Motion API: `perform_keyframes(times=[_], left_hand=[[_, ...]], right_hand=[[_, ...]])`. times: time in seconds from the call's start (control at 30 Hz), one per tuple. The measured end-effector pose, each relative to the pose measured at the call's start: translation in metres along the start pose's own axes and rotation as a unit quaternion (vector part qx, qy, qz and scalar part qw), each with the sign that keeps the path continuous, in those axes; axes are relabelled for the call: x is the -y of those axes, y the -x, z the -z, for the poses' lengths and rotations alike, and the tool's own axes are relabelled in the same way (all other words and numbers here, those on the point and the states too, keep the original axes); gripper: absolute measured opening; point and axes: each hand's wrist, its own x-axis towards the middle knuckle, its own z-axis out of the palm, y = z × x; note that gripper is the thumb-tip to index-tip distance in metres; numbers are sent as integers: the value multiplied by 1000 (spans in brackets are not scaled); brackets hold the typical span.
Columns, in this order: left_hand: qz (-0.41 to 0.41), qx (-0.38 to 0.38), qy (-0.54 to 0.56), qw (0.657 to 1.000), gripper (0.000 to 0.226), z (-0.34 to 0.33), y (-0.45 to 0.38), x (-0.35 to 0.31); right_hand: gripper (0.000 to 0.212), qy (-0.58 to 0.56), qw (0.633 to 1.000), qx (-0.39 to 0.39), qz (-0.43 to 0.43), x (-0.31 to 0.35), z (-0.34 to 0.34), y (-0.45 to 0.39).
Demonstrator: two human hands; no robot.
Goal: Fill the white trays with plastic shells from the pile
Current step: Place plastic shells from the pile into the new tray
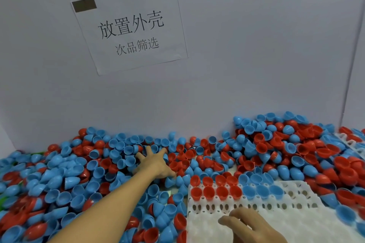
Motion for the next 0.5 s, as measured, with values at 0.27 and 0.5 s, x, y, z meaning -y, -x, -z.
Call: perform_keyframes(times=[0.27,0.5], left_hand=[[0,-126,19,992,71,-16,4,-3],[9,-145,-15,989,73,-18,-2,4]], right_hand=[[29,-19,1000,-2,-20,2,1,2],[22,-25,999,11,-41,2,7,0]])
